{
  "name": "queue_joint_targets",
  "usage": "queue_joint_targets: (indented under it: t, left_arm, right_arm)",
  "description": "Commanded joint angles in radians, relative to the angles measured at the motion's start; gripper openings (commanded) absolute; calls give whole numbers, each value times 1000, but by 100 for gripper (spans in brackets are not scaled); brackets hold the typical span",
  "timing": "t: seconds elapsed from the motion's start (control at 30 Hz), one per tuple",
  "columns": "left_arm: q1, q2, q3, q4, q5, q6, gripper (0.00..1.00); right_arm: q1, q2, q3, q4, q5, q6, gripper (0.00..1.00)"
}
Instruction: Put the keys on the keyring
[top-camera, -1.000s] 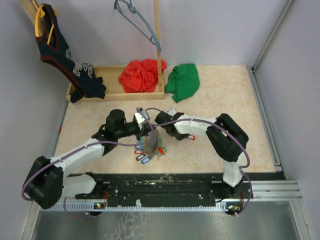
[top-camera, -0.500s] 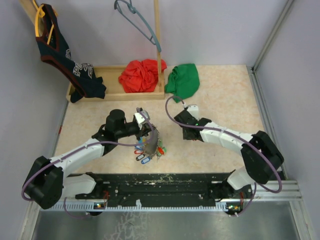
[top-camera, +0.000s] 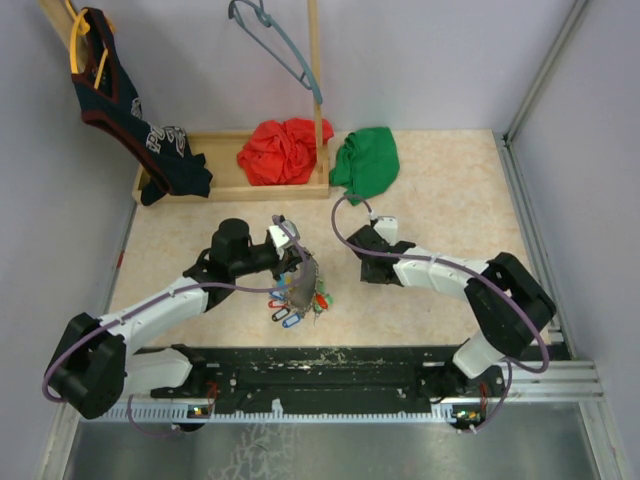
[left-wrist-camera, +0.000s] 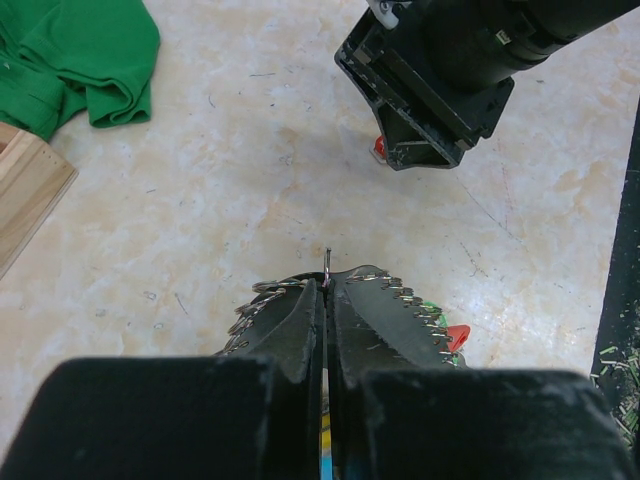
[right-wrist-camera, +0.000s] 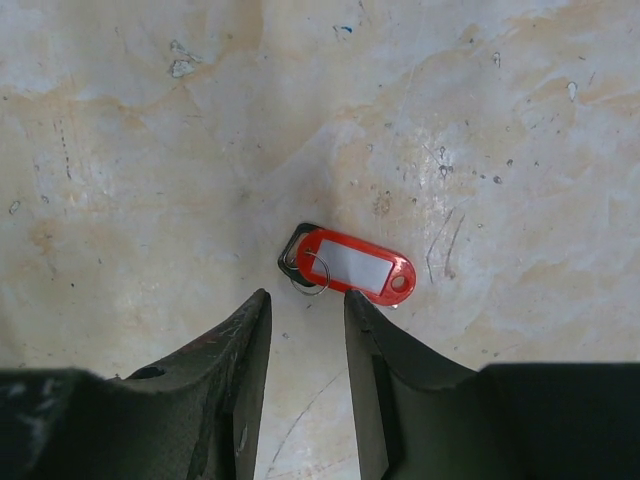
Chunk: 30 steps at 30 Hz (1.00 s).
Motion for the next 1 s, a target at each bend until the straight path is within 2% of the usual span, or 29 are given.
queue_joint_targets:
  t: [0.0,0.33,0.7,0.8,0.97]
  left_arm:
    - [-5,-25,28,26,10,-6,0]
    - [-5,-25,28,25,10,-6,0]
    - [-5,-22,29,27,13,-7,0]
    - [-5,-22,27,29,12,-8,0]
    - [-5,-21,30,27,14,-7,0]
  right_arm:
    - [2,26,38,61,37,8,35]
    - [10,107,77,17,108,1,30]
    - [18,178,119,-70,218,-78,7]
    - [18,155,118,-75,240,-127,0]
    - [17,73,110,-53,242,-238,0]
